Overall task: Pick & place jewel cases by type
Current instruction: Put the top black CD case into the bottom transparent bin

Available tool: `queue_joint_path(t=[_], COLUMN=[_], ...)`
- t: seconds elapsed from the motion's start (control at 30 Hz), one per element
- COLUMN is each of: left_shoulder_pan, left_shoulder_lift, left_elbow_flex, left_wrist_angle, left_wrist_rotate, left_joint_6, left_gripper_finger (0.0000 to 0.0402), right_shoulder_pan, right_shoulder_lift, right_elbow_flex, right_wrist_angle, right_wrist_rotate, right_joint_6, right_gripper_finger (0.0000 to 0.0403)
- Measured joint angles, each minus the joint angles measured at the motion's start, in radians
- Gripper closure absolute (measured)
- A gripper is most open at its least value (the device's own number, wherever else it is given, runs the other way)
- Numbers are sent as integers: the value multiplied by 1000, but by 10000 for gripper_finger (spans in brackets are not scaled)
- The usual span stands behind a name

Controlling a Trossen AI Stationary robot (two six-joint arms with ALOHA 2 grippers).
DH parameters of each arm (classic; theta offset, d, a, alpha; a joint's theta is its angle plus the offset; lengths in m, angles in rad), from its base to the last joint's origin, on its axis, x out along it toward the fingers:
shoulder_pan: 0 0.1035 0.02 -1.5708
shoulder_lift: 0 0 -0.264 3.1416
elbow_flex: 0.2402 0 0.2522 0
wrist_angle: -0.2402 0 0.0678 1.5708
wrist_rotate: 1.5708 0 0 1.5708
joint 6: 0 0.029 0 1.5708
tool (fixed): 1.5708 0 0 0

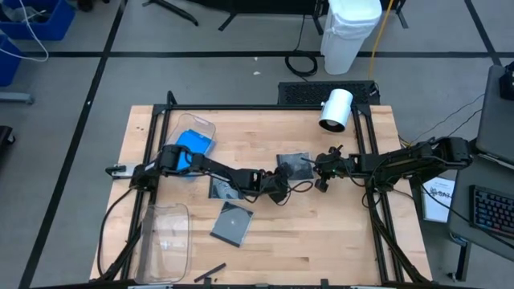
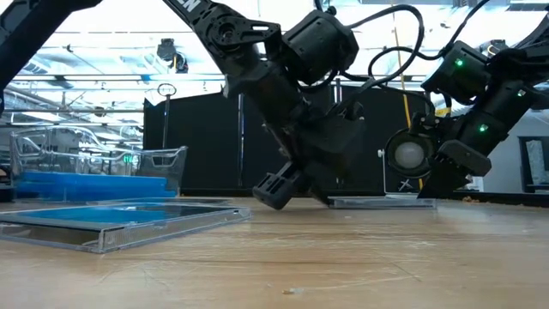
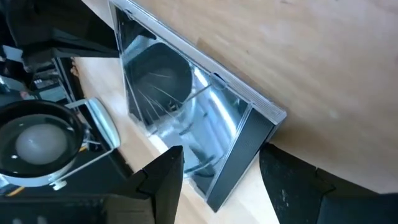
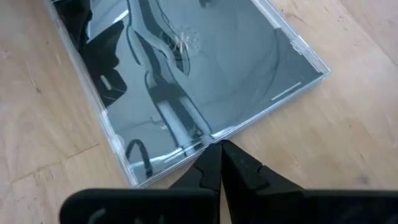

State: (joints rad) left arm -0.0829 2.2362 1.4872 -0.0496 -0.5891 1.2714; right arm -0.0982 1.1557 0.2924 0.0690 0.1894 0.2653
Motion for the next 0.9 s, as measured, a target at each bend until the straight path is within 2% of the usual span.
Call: queue_joint_path(t=[0.3,0.47,0.57,0.7,0.77,0.9], left_shoulder_pan=[-29,-46,-41,-27,-18,21], left_shoulder_lift=[-14,-55,-77,-87,-85,-85], left_elbow_flex=[0,8,15,14,13,12], left_wrist_angle=[34,131,208,311,350,381], left_wrist_rotate=[-4,36,27,-4,5,39], left_joint_6=[44,47,49,86,113,110], left_gripper_finger=[190,190,191,191,191,191], right_shoulder_pan=[0,0,0,3,3,6], right_shoulder_lift=[0,0,0,-3,0,3], right_elbow_flex=[0,0,0,10,6,6], right_wrist_angle=[-4,-6,3,77,101,225], right_wrist_rotate=[2,11,2,-51,-67,-170], right_joint_6=[7,7,10,11,11,3], right_gripper_finger=[399,399,399,399,399,399])
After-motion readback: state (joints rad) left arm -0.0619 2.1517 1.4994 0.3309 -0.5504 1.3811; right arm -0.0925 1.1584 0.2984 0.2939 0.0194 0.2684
